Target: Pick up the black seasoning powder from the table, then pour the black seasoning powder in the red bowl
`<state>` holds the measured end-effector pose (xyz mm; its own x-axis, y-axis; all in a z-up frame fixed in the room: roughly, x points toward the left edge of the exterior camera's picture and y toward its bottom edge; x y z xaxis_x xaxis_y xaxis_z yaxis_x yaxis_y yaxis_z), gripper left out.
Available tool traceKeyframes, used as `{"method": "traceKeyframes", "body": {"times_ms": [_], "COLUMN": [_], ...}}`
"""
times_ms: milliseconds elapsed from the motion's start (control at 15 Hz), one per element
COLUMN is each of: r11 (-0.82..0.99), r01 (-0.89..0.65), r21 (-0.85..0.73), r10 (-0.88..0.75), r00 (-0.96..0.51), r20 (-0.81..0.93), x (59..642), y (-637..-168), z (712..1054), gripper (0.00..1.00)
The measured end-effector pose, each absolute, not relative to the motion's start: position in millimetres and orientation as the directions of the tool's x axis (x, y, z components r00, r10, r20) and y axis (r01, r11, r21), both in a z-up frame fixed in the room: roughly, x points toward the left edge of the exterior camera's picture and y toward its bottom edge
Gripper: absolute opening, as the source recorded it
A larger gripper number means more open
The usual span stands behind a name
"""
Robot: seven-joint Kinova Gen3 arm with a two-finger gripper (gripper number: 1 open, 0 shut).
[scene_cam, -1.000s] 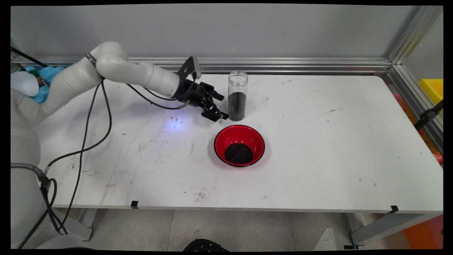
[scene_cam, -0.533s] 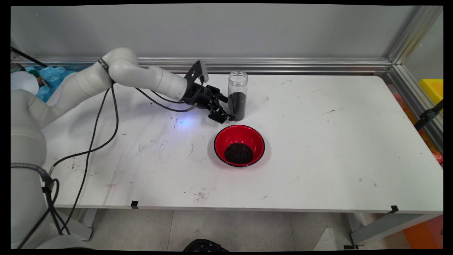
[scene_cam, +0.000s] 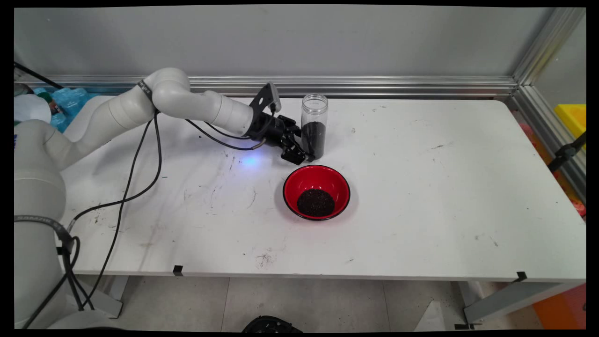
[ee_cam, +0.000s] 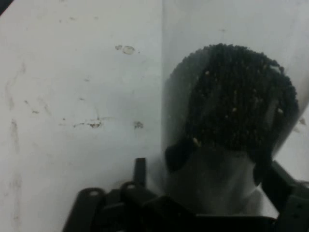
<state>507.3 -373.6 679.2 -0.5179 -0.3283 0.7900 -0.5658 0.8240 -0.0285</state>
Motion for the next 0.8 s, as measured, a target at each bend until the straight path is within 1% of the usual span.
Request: {"method": "traceKeyframes", "body": {"times_ms": [67,133,600,800], "r11": [0.825,0.826,0.834,0.84], "r01": [-0.565,-0.562,-0.551,-0.541], "r21": [-0.029,-0.029,-0.029,-0.035], "r10": [-0.327,-0.326,-0.322,-0.311], "r00": [-0.518,-0.519,-0.529,-0.534], "r20": [0.79,0.79,0.785,0.786], "x": [507.0,506.5,507.0,506.6], "y": [-373.8,-374.0,-371.8,-369.7], "z": [678.6,677.7,674.9,683.1], "gripper": [1.0,0.0,0.0,0.0]}}
